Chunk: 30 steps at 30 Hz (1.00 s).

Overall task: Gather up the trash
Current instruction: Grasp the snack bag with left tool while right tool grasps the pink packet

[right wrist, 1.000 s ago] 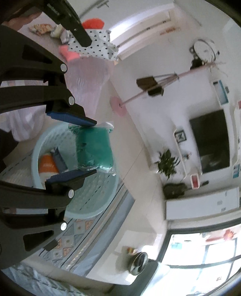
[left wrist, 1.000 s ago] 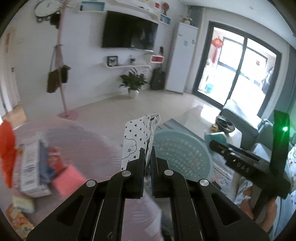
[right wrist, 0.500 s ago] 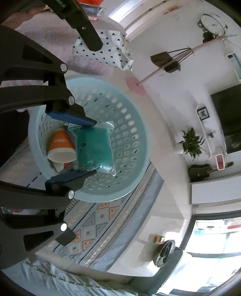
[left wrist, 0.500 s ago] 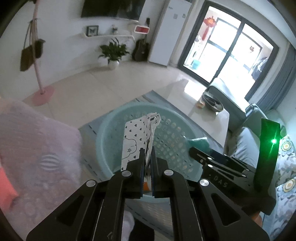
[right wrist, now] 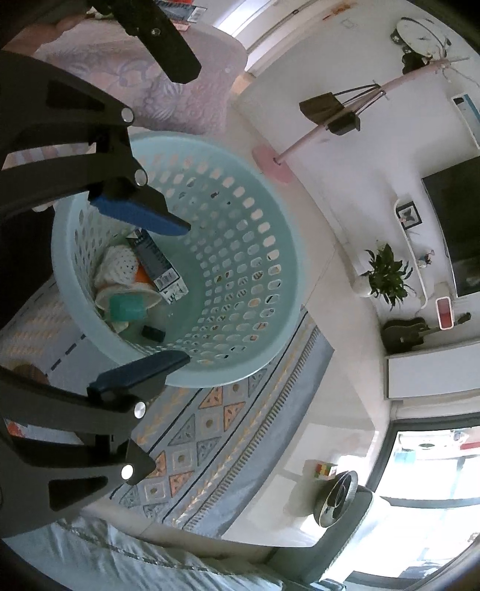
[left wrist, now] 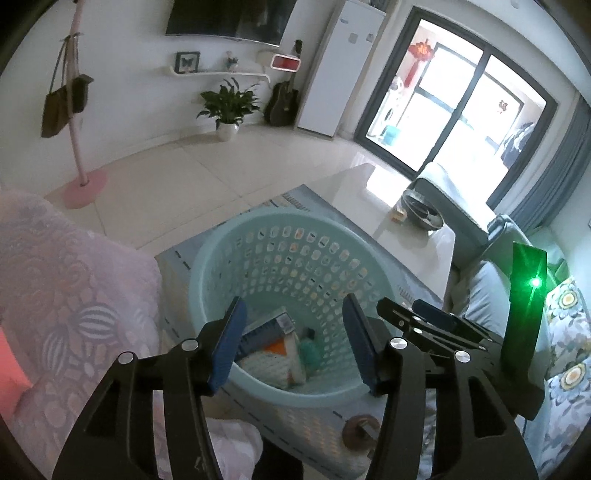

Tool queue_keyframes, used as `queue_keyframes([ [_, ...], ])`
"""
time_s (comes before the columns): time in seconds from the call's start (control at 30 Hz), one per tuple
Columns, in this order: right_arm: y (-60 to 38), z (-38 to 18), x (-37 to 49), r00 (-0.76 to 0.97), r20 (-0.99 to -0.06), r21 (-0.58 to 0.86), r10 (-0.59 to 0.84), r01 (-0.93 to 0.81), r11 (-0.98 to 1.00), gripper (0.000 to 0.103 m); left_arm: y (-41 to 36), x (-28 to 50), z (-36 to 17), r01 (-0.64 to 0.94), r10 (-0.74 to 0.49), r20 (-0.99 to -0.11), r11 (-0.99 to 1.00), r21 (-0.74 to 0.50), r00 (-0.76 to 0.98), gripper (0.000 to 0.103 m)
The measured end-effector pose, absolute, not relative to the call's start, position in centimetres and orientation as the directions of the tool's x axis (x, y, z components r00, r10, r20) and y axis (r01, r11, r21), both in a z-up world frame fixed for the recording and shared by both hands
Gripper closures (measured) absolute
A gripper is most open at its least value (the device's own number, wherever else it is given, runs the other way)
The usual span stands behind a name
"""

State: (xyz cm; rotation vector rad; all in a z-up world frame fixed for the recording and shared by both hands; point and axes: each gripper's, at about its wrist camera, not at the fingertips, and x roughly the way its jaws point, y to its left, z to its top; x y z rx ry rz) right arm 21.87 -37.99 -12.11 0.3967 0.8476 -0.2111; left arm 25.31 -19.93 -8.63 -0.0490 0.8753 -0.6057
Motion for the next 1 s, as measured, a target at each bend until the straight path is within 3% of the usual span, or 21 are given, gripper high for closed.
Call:
queue_keyframes([
  [0.53, -31.8, -6.2, 19.6, 0.727, -0.686, 0.221, 0.01, 0.195, 0.956, 0.042, -11.8, 20.4, -3.5, 0.368, -0.492, -0.593, 0.87, -0.327, 0.637, 0.048],
  [0.73, -27.3, -3.7, 18.9, 0.761, -0.647, 0.184, 0.048, 0.095, 0.978, 0.041, -5.9, 17.3, -2.2, 0.274, -0.431, -0.554, 0.897, -0.347, 0.712, 0.048],
  [1.0, -20.0, -2.1, 18.7, 0.77, -0.626, 0.134, 0.127, -0.055, 0.99, 0.039, 2.1, 14.2, -1.2, 0.095, -0.263, -0.558, 0.945, -0.312, 0.787, 0.048],
])
